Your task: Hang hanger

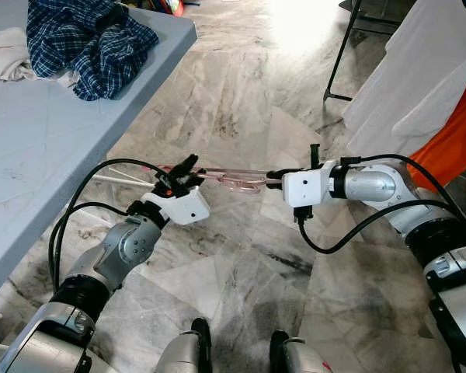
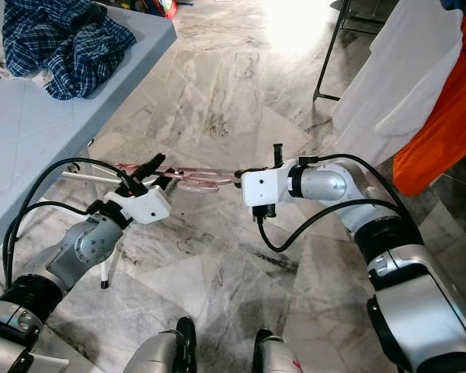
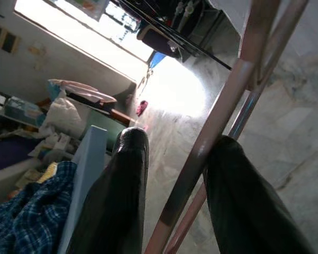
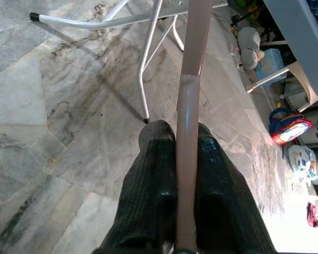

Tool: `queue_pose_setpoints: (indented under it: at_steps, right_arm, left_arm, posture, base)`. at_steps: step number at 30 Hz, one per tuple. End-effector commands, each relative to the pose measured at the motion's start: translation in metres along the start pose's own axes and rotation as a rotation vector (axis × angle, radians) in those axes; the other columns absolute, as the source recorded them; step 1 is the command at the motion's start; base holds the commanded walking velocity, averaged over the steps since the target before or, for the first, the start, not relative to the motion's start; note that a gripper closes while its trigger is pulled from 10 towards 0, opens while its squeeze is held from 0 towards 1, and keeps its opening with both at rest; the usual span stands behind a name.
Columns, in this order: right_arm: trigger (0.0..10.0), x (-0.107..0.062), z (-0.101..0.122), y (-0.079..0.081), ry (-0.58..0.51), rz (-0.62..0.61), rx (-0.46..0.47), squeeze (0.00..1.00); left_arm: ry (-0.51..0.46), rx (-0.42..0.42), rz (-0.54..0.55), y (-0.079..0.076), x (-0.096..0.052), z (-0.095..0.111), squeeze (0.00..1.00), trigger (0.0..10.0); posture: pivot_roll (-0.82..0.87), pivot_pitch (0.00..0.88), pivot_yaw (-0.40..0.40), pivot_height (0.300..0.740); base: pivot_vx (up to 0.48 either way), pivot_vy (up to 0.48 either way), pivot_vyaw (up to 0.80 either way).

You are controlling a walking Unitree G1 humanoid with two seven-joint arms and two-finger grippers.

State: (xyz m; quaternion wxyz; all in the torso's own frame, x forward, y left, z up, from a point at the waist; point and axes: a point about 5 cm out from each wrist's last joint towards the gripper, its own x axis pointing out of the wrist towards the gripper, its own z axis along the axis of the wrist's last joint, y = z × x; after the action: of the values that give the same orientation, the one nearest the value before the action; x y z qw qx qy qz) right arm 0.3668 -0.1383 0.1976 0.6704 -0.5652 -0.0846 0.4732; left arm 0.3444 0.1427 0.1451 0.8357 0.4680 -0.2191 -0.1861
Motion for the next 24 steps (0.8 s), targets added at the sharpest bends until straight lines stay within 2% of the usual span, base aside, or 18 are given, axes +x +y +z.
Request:
queue_pose_setpoints:
  at_steps: [1, 3, 5, 8, 9, 18, 24]
  right_arm:
    - [0.0, 0.005, -0.002, 0.013, 0.009, 0.048, -0.007, 0.00]
    - [0.0, 0.006, -0.003, 0.014, 0.017, 0.035, 0.007, 0.00]
    - [0.0, 0.007, -0.003, 0.017, 0.015, 0.039, 0.012, 0.00]
    - [0.0, 0.008, -0.003, 0.022, 0.006, 0.035, 0.032, 0.00]
    - [0.0, 0.008, -0.003, 0.024, 0.005, 0.033, 0.040, 0.00]
    - [0.0, 0.009, -0.010, 0.026, 0.052, -0.004, 0.073, 0.00]
    - [0.0, 0.006, -0.020, 0.031, 0.116, -0.035, 0.130, 0.00]
  left_arm:
    - [-0.014, -0.077, -0.042, 0.004, -0.007, -0.004, 1.00, 10.0]
    - [-0.037, -0.124, -0.113, -0.003, -0.011, -0.003, 1.00, 10.0]
    - [-0.025, -0.122, -0.138, -0.008, -0.014, -0.006, 1.00, 10.0]
    - [-0.034, -0.192, -0.260, -0.023, -0.024, -0.006, 1.00, 10.0]
    - [-0.026, -0.167, -0.279, -0.026, -0.027, -0.008, 1.00, 10.0]
    - [-0.065, -0.226, -0.334, -0.029, -0.029, -0.005, 1.00, 10.0]
    - [-0.120, -0.273, -0.307, -0.023, -0.029, 0.002, 1.00, 10.0]
  posture:
    - [0.10, 0.285, 0.049, 0.740]
    - [0.10, 0.285, 0.048, 0.740]
    - [0.10, 0.284, 0.047, 0.740]
    - [0.10, 0.285, 0.048, 0.740]
    - [0.10, 0.286, 0.048, 0.740]
    - [0.10, 0.287, 0.050, 0.740]
    - [0.10, 0.288, 0.050, 0.740]
  base:
    - [0.000, 0.000, 0.00]
    - [0.000, 0.000, 0.00]
    - [0.000, 0.000, 0.00]
    - [0.000, 0.000, 0.00]
    - [0.000, 0.000, 0.00]
    - [0.000, 0.000, 0.00]
    - [0.000, 0.000, 0.00]
